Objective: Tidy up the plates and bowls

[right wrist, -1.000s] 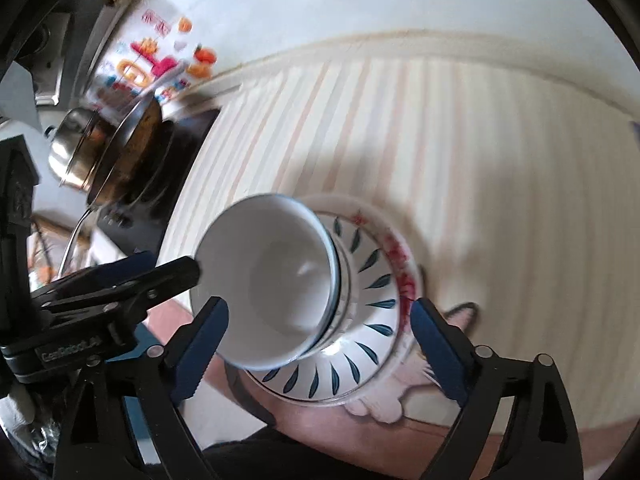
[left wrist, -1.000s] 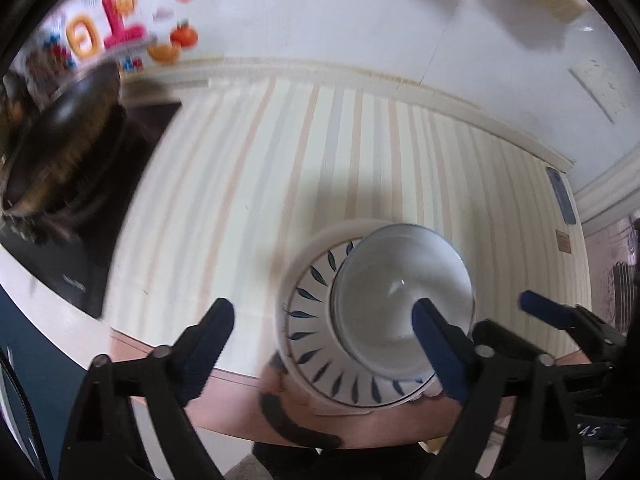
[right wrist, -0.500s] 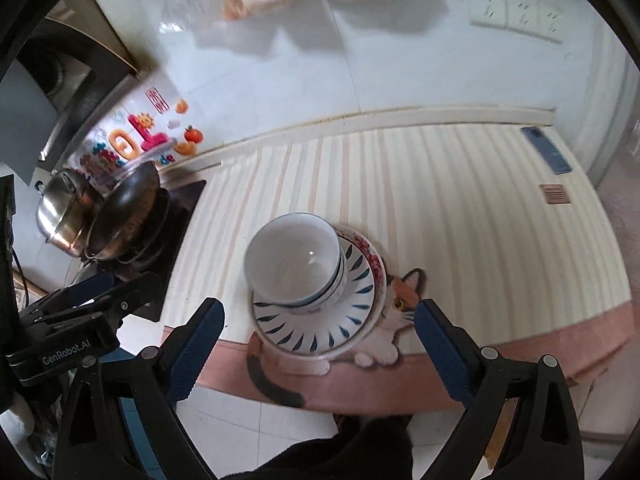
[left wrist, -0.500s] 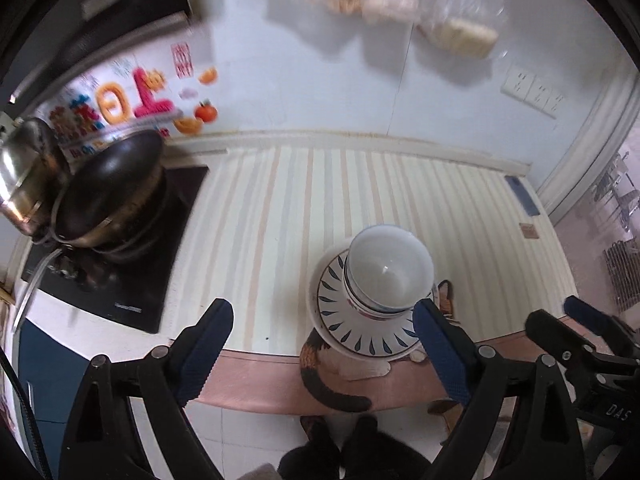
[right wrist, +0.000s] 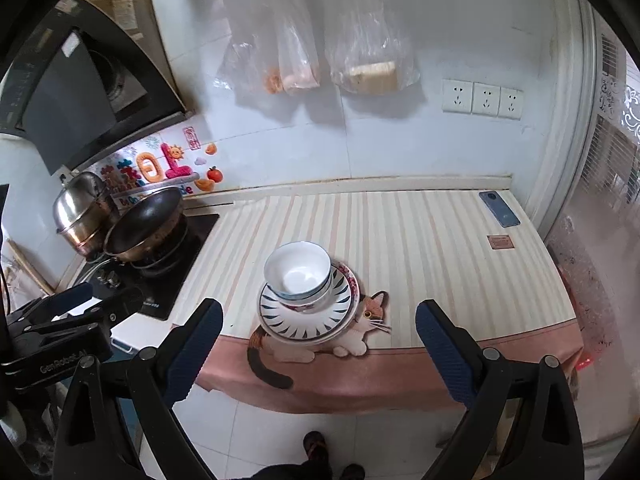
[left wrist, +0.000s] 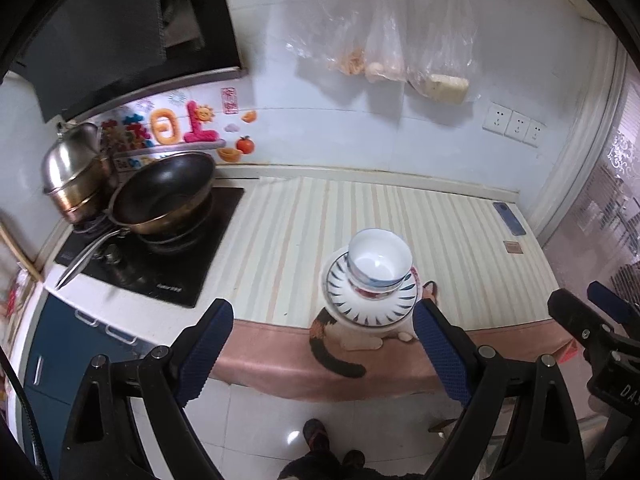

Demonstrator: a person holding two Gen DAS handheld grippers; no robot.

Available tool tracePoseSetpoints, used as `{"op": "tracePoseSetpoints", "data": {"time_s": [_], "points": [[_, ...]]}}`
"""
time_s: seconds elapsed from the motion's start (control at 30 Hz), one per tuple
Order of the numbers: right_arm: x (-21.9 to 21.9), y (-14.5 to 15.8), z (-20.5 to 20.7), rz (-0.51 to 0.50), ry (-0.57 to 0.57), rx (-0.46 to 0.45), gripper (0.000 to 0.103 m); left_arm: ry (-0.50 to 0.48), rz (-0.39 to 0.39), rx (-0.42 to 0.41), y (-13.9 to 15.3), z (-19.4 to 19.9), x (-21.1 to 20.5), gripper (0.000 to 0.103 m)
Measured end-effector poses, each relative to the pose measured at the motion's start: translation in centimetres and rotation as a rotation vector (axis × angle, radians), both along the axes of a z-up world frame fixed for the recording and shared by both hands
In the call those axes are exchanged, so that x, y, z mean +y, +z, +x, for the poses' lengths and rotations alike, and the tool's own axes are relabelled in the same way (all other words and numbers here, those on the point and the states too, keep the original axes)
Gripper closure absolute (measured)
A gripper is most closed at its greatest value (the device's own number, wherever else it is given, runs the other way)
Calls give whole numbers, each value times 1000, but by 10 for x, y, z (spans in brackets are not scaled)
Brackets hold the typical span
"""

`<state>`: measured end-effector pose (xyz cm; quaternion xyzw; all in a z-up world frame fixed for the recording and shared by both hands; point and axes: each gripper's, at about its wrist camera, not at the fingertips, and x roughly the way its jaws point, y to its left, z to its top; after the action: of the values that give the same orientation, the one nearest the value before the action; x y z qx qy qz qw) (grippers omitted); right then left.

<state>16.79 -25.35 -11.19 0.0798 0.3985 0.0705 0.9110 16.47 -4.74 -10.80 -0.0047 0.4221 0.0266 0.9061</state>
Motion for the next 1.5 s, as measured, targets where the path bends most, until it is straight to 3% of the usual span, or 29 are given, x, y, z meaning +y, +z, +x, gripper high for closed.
{"op": "tracePoseSetpoints", "data": {"time_s": [0.2,0.6,1.5], "points": [[-3,3,-28,9,16,2,4,15,14,-6,9,-32,-1,11],[3,25,-60,-7,-34,-49,3,-27,16,-57,25,-50,6,11],[21,25,-75,-34,-62,-50,3,-29,18,-80,27,-63,15,11]]}}
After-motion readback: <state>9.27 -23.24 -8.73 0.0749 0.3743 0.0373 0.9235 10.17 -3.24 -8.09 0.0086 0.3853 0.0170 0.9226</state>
